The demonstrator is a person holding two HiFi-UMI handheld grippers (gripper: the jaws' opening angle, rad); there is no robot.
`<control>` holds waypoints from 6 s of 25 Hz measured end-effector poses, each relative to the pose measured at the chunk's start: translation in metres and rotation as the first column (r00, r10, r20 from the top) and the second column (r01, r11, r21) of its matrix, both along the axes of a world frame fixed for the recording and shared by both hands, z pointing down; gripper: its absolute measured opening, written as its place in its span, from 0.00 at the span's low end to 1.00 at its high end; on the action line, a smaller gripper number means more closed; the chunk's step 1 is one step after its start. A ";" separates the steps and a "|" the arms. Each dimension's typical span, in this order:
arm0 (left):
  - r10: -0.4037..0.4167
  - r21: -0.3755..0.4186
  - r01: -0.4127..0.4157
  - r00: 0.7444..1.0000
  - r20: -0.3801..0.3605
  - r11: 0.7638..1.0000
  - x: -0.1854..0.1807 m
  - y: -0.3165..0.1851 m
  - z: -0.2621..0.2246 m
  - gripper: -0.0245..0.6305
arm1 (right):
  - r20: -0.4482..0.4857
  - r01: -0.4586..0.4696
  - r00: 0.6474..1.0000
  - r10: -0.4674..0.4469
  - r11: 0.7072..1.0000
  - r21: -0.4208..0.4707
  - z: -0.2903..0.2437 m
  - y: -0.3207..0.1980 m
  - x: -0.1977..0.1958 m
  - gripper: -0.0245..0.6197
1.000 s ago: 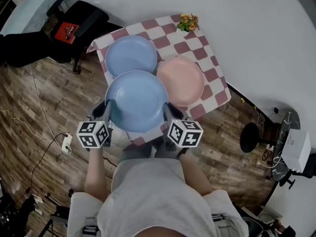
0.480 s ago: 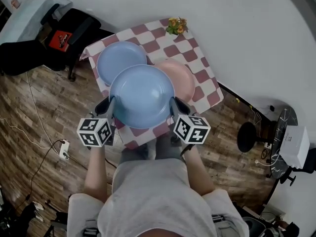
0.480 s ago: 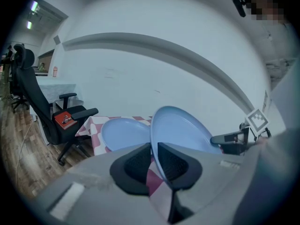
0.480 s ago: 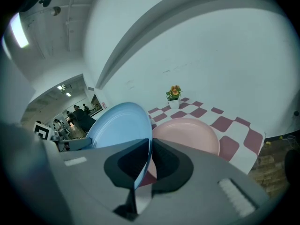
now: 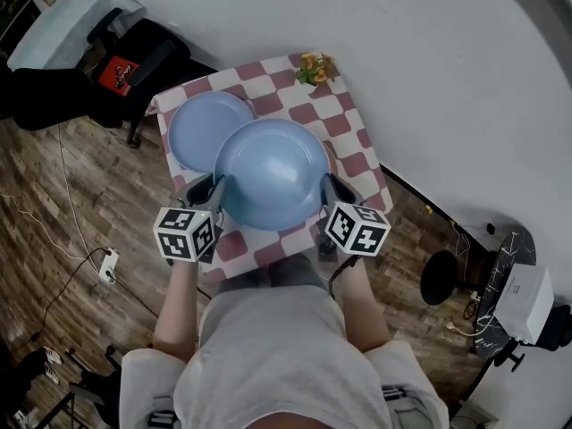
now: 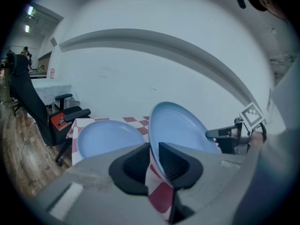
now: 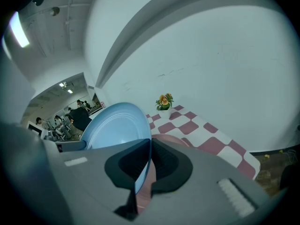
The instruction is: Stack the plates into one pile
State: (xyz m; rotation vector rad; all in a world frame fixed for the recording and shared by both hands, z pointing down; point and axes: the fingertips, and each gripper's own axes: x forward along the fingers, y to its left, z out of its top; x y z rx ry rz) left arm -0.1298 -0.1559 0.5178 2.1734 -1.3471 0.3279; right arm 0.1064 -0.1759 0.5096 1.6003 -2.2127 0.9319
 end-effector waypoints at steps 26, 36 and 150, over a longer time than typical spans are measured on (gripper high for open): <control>-0.169 -0.295 0.174 0.985 0.043 0.940 0.076 -0.003 0.105 0.17 | -0.086 0.259 0.954 -0.287 0.935 -0.241 0.094 -0.074 0.056 0.06; -0.188 -0.315 0.193 0.981 0.046 0.929 0.077 0.000 0.113 0.17 | -0.084 0.285 0.943 -0.322 0.912 -0.296 0.115 -0.073 0.056 0.06; 0.114 -0.028 -0.111 0.980 0.162 0.993 -0.177 -0.147 0.066 0.23 | 0.197 -0.222 0.940 0.279 0.938 -0.267 0.090 -0.028 -0.205 0.17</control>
